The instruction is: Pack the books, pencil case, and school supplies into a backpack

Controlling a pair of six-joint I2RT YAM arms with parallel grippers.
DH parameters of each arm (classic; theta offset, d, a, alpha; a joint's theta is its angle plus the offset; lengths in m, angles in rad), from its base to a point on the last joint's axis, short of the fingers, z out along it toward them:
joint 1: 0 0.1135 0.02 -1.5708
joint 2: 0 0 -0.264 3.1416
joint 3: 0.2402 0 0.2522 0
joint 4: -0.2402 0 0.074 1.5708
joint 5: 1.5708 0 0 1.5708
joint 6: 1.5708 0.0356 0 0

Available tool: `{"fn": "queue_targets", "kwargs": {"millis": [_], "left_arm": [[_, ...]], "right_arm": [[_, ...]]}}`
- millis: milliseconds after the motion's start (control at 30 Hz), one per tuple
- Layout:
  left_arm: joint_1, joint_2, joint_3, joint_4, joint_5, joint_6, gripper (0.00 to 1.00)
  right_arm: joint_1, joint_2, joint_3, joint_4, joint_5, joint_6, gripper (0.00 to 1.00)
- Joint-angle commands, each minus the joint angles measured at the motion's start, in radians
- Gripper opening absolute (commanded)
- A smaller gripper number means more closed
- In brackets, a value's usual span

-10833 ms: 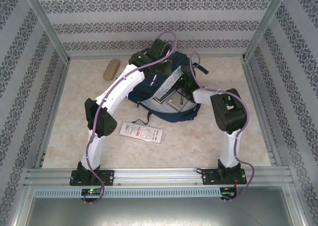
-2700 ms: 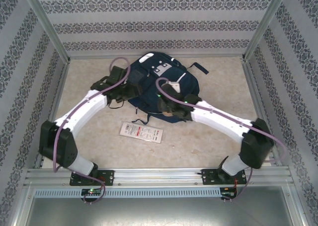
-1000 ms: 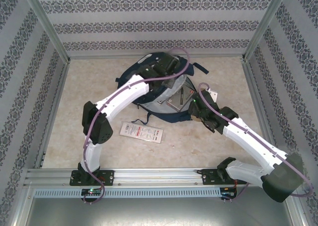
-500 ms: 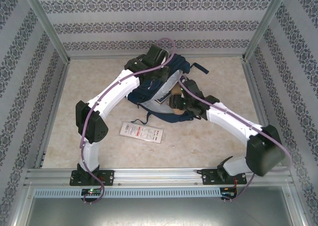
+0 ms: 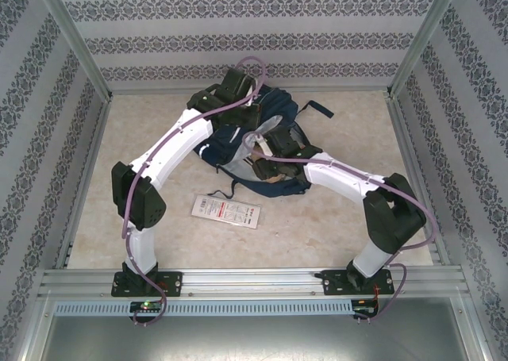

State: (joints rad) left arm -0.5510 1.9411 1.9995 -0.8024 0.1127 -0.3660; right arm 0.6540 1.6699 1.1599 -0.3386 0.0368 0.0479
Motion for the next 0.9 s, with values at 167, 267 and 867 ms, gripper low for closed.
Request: {"fn": "queue_targets", "kwargs": {"millis": [167, 267, 867], "left_arm": [[0.028, -0.098, -0.016, 0.102, 0.031, -0.059, 0.0], [0.032, -0.112, -0.036, 0.113, 0.035, -0.065, 0.0], [0.06, -0.112, -0.032, 0.149, 0.096, -0.134, 0.0]], "right_arm": [[0.095, 0.135, 0.153, -0.046, 0.053, -0.252, 0.59], [0.113, 0.172, 0.2, -0.085, 0.025, -0.261, 0.59], [0.187, 0.231, 0.261, -0.069, -0.006, -0.176, 0.6]]}}
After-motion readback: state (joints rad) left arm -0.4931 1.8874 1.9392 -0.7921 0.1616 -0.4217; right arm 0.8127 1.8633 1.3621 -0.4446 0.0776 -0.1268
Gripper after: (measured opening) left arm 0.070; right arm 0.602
